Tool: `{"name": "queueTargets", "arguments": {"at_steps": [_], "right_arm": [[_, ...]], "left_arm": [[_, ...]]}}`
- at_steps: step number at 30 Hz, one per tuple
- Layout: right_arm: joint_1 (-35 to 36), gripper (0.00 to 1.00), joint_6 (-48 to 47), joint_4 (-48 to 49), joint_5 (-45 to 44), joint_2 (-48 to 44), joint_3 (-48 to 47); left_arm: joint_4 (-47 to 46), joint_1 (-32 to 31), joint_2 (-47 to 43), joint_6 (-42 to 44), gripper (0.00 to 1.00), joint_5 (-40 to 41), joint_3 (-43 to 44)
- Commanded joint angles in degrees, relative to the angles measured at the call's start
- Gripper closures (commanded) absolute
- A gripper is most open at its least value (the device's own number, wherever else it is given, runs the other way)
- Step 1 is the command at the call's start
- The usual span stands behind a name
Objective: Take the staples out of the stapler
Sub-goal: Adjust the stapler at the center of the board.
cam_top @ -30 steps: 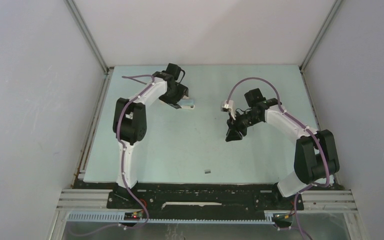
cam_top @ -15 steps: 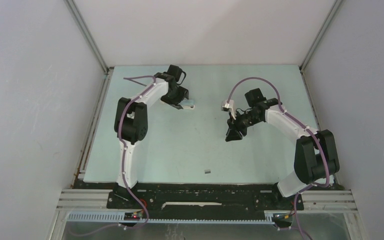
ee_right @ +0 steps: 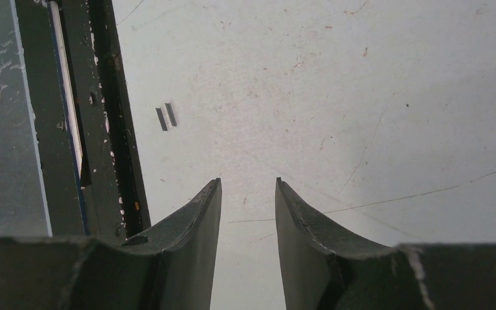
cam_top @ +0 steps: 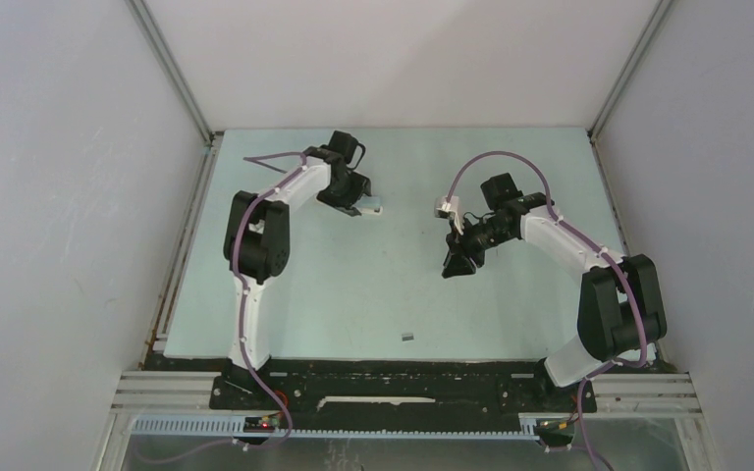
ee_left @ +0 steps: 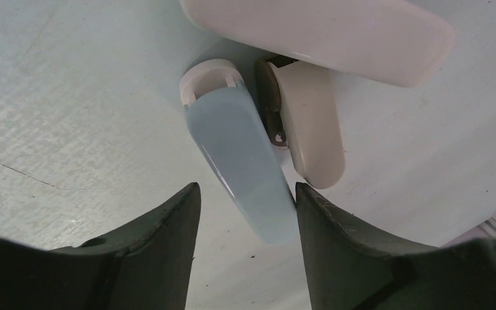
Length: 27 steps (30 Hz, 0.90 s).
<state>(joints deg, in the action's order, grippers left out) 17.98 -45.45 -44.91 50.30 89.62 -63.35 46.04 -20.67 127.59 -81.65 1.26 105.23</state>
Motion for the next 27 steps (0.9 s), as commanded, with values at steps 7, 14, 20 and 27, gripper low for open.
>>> {"name": "queueTargets", "arguments": {"at_steps": [7, 14, 20, 27], "right_arm": [[-0.31, 0.55, 0.27, 0.40, 2.08, -2.05, -0.10], [-0.39, 0.55, -0.06, 0.10, 2.43, -2.21, -0.09], [-0.57, 0.55, -0.19, -0.05, 2.49, -2.29, -0.03], [-0.75, 0.55, -0.30, -0.14, 2.54, -2.04, -0.08]], "left_arm": [[1.75, -0.21, -3.10, -0.60, 0.49, 1.20, -4.24], [-0.55, -0.03, -3.68, -0.18, 0.55, 1.25, -5.45], [-3.02, 0.05, -5.32, 1.76, 0.55, 1.04, -7.46], [-4.49, 0.06, -8.90, 8.41, 0.60, 0.12, -11.97]]}}
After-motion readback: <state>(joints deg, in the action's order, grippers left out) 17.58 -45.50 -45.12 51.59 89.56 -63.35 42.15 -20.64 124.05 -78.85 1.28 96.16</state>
